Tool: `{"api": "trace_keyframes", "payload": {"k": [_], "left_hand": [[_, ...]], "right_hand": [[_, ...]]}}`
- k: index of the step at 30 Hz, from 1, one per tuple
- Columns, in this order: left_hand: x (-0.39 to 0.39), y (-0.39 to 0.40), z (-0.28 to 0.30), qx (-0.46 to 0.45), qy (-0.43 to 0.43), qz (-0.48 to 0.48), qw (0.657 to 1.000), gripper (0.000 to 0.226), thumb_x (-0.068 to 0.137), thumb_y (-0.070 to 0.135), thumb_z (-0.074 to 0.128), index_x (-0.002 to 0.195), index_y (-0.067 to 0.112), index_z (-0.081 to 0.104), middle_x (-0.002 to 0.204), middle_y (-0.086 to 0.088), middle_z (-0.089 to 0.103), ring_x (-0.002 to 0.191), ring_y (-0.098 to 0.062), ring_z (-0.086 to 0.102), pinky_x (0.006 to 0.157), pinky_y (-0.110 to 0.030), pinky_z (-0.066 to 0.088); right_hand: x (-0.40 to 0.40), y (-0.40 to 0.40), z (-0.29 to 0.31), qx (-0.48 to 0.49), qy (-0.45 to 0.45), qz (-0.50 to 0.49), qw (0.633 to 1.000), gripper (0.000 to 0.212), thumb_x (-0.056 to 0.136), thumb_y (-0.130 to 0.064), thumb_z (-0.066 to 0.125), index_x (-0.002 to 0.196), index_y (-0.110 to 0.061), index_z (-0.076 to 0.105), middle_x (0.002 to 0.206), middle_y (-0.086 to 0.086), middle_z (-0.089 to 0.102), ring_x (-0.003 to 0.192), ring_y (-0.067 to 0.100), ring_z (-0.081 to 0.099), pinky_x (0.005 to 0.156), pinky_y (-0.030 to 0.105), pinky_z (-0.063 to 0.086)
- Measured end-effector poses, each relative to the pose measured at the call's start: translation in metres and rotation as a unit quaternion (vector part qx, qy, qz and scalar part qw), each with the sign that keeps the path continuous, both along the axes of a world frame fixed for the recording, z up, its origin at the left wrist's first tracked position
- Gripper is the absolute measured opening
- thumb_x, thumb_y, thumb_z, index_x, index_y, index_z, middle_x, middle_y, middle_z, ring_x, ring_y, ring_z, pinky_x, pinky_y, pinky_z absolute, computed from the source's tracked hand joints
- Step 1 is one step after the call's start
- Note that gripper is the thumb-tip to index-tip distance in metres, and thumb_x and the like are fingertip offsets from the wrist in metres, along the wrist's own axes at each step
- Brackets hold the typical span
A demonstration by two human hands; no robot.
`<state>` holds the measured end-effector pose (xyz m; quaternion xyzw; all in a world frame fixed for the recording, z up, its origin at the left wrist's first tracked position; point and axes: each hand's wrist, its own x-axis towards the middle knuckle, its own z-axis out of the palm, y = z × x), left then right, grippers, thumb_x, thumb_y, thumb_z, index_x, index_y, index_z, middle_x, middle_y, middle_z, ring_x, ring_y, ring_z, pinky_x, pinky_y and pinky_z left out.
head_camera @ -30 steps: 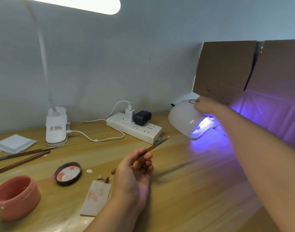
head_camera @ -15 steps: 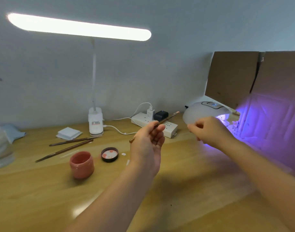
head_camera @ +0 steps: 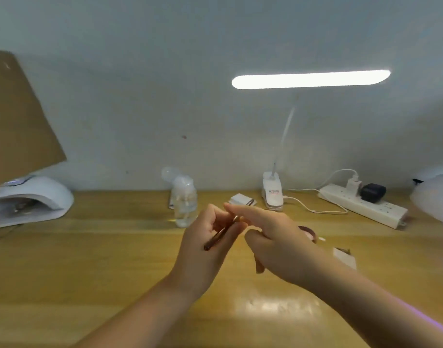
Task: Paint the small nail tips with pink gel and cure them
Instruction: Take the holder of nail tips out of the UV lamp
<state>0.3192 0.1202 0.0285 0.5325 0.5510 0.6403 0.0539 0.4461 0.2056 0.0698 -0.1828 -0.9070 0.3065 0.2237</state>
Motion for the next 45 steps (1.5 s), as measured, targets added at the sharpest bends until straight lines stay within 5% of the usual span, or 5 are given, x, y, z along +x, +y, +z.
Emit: {"api": "trace_keyframes", "payload": {"k": [8, 15, 28, 33, 45], "left_hand": [[-0.124, -0.073, -0.033, -0.163, 0.163, 0.251, 0.940, 0.045, 0.089, 0.018, 0.067, 0.118, 0.042, 0.042, 0.093, 0.019, 0.062, 0.090, 0.000, 0.059, 0.080, -0.028, 0.051], [-0.287, -0.133, -0.053, -0.225, -0.038, 0.529, 0.818, 0.033, 0.089, 0.010, 0.053, 0.123, 0.009, 0.052, 0.121, -0.011, 0.061, 0.110, -0.034, 0.056, 0.089, -0.042, 0.048], [-0.425, -0.128, -0.057, -0.423, -0.021, 0.549, 0.721, 0.042, 0.099, 0.014, 0.037, 0.134, -0.008, 0.043, 0.135, -0.028, 0.048, 0.123, -0.041, 0.048, 0.097, -0.043, 0.043], [-0.451, -0.116, -0.062, -0.406, -0.063, 0.608, 0.680, 0.067, 0.095, 0.016, 0.051, 0.145, -0.013, 0.016, 0.150, -0.028, 0.027, 0.137, -0.039, 0.032, 0.109, -0.040, 0.031], [-0.461, -0.106, -0.071, -0.263, -0.063, 0.661, 0.700, 0.038, 0.097, 0.005, 0.046, 0.130, -0.013, 0.041, 0.125, -0.032, 0.053, 0.119, -0.048, 0.049, 0.096, -0.053, 0.043]], "right_hand": [[-0.112, -0.040, -0.039, -0.096, 0.045, 0.007, 0.994, 0.062, 0.088, -0.008, 0.038, 0.140, -0.040, 0.039, 0.129, -0.018, 0.053, 0.064, 0.011, 0.068, 0.060, 0.023, 0.051], [-0.170, -0.057, -0.080, 0.147, -0.002, -0.049, 0.988, 0.069, 0.089, -0.010, 0.043, 0.152, -0.024, 0.018, 0.138, -0.004, 0.051, 0.122, 0.022, 0.046, 0.091, 0.031, 0.043], [-0.179, -0.061, -0.089, 0.224, -0.006, -0.020, 0.974, 0.073, 0.074, 0.001, 0.060, 0.144, -0.004, 0.038, 0.111, 0.006, 0.068, 0.107, 0.032, 0.054, 0.091, 0.035, 0.046], [-0.181, -0.063, -0.087, 0.236, 0.010, -0.041, 0.971, 0.076, 0.055, 0.010, 0.072, 0.129, 0.005, 0.055, 0.094, 0.008, 0.071, 0.087, 0.033, 0.064, 0.075, 0.036, 0.054], [-0.180, -0.063, -0.088, 0.236, 0.010, -0.030, 0.971, 0.082, 0.055, 0.002, 0.073, 0.134, -0.004, 0.052, 0.106, -0.004, 0.068, 0.094, 0.022, 0.061, 0.084, 0.020, 0.040]]}}
